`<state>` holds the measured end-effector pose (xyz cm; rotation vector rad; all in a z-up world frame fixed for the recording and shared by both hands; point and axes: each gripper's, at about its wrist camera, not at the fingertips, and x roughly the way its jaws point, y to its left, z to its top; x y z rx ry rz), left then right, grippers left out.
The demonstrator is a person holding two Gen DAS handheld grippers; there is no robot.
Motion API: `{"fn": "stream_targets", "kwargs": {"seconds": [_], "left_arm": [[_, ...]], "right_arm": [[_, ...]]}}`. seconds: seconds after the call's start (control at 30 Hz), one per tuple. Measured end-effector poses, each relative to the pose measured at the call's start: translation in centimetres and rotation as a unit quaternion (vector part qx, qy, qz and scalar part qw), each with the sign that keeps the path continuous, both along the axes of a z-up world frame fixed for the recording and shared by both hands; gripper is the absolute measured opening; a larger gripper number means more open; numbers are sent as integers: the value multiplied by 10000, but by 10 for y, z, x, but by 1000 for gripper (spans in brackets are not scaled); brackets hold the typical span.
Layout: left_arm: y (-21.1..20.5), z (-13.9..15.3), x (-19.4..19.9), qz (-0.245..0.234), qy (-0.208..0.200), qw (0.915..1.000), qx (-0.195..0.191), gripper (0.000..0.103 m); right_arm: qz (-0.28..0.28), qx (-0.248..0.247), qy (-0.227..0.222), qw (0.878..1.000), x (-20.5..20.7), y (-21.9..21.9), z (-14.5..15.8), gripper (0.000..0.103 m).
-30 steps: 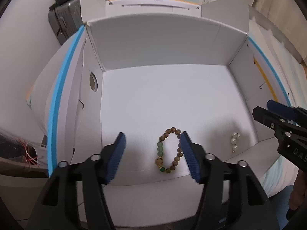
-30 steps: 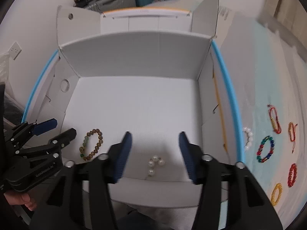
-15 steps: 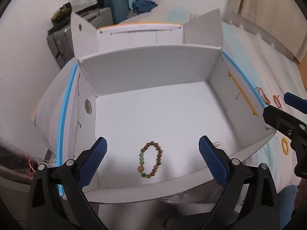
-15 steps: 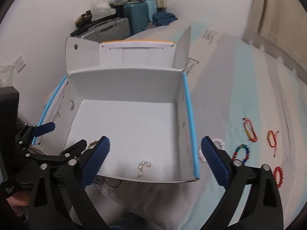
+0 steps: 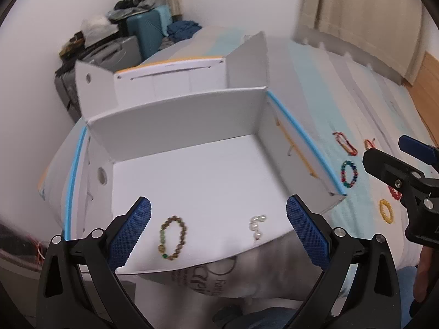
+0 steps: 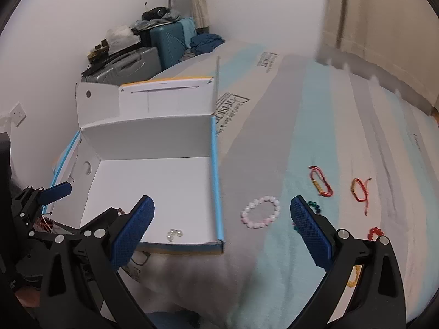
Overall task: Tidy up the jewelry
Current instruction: 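Move both open tools back from the box toward the remaining bracelets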
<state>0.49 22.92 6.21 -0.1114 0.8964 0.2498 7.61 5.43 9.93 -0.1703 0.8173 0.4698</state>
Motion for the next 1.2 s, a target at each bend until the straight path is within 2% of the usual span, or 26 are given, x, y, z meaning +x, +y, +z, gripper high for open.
{"fn": "stream_targets", "kwargs": {"seconds": [0.37, 0.7, 1.0, 1.2], "left_arm": [[-65, 12, 18, -459, -175, 9988, 20, 97], [-124, 7, 44, -933, -215, 9954, -64, 97], [-168, -4, 66, -1259, -241, 9917, -118, 97], [-202, -25, 88, -1554, -219, 9875, -148, 97]], "right_arm": [[-439, 17, -120, 9990, 3, -65, 8, 95], [-954, -79, -138, 9953, 13, -131, 4, 96], [-1396, -163, -83, 9900, 24, -187, -6, 96], [-1752, -151, 35, 9844, 34, -230, -26, 96]]}}
